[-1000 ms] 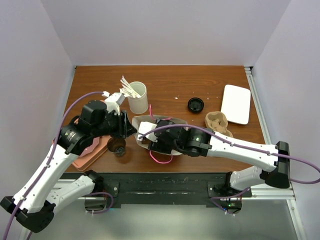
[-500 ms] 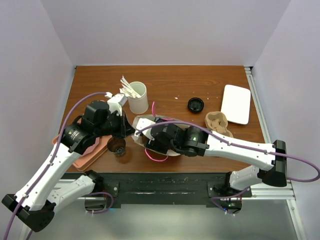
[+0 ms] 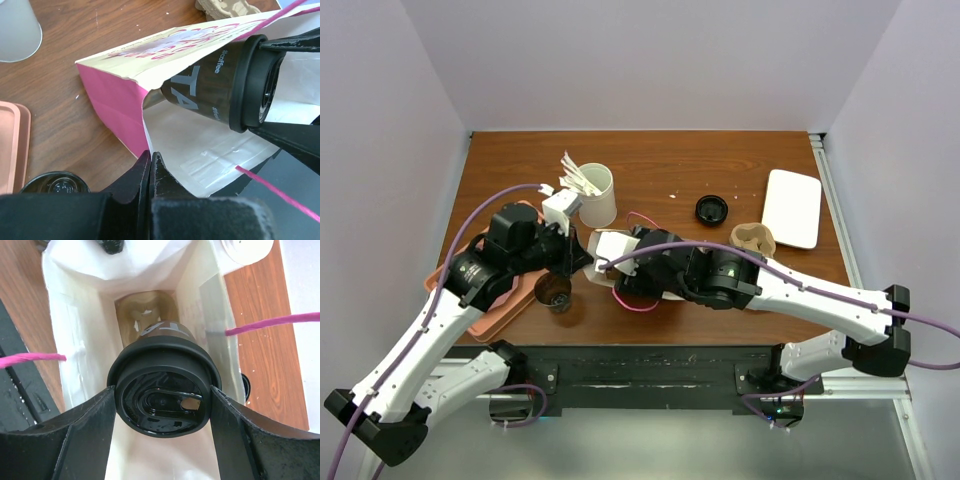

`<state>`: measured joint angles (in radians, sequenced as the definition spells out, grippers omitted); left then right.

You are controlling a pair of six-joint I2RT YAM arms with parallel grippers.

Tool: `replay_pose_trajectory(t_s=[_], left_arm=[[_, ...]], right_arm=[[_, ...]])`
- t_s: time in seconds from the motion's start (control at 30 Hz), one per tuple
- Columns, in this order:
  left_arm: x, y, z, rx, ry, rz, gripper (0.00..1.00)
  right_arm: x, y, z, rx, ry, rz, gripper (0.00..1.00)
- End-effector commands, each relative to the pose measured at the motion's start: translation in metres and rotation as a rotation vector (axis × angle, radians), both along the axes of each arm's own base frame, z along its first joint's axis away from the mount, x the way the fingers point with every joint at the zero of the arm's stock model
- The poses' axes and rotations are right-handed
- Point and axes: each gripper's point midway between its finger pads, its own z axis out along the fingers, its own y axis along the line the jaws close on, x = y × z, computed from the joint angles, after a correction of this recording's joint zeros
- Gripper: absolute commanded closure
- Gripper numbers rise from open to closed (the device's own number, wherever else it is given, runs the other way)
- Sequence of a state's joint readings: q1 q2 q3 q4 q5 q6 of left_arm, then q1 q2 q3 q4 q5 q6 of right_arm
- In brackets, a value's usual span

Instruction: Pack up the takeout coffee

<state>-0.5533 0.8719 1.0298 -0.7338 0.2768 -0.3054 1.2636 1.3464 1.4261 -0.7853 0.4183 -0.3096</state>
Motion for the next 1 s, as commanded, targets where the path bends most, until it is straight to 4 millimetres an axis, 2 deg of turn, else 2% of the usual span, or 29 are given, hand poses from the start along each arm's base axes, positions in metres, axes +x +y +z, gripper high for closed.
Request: replay_pose_trajectory(t_s=[0.0,0.03,0.07,0.2,0.23,0.27,0.3,0.47,0.57,0.73,0.87,0.97], left_arm=[[0.001,-0.009,0.017,-0.048,-0.077,-0.054,1.0],[0.001,-0.009,0.017,-0.047,-0.081,-0.056,1.0],[0.0,-0.009,0.018,-0.049,-0.081,-0.057,1.0],[-0.006,-0.012,0.025,-0.083,-0.083,-0.081,0.99],[-0.007,-0.014,0.026,-0.093,-0.078,-0.081,0.95],[-0.008,-0.015,0.027,-0.106,-0.074,-0.081,0.81],[-0.01,-0.017,0.026,-0.127,-0.052,-0.084,0.76],[-0.013,-0.013,0.009,-0.116,-0.018,-0.057,0.64],[-0.015,-0.011,0.0,-0.087,-0.002,-0.068,0.64],[-0.017,-0.014,0.004,-0.099,-0.014,-0.096,0.62],[-0.02,-0.021,0.013,-0.138,-0.028,-0.131,0.74],[-0.022,-0.024,0.015,-0.16,-0.023,-0.146,0.77]], right_arm=[[-0.006,-0.014,-0.013,-0.057,0.011,0.029,0.69],[-0.007,-0.016,-0.014,-0.054,0.006,0.028,0.69],[-0.007,-0.021,-0.028,-0.087,0.01,0.028,0.69],[-0.005,-0.027,-0.043,-0.123,-0.003,0.026,0.7],[-0.004,-0.029,-0.047,-0.129,-0.008,0.017,0.7],[-0.003,-0.03,-0.05,-0.134,-0.008,0.008,0.7],[-0.004,-0.03,-0.051,-0.128,-0.003,0.0,0.7],[-0.003,-0.031,-0.059,-0.122,-0.004,-0.021,0.7],[0.0,-0.033,-0.062,-0.128,-0.018,-0.038,0.69],[0.002,-0.036,-0.071,-0.172,-0.03,-0.038,0.69],[0.007,-0.031,-0.064,-0.145,-0.055,-0.046,0.69],[0.006,-0.019,-0.058,-0.109,-0.048,-0.015,0.69]])
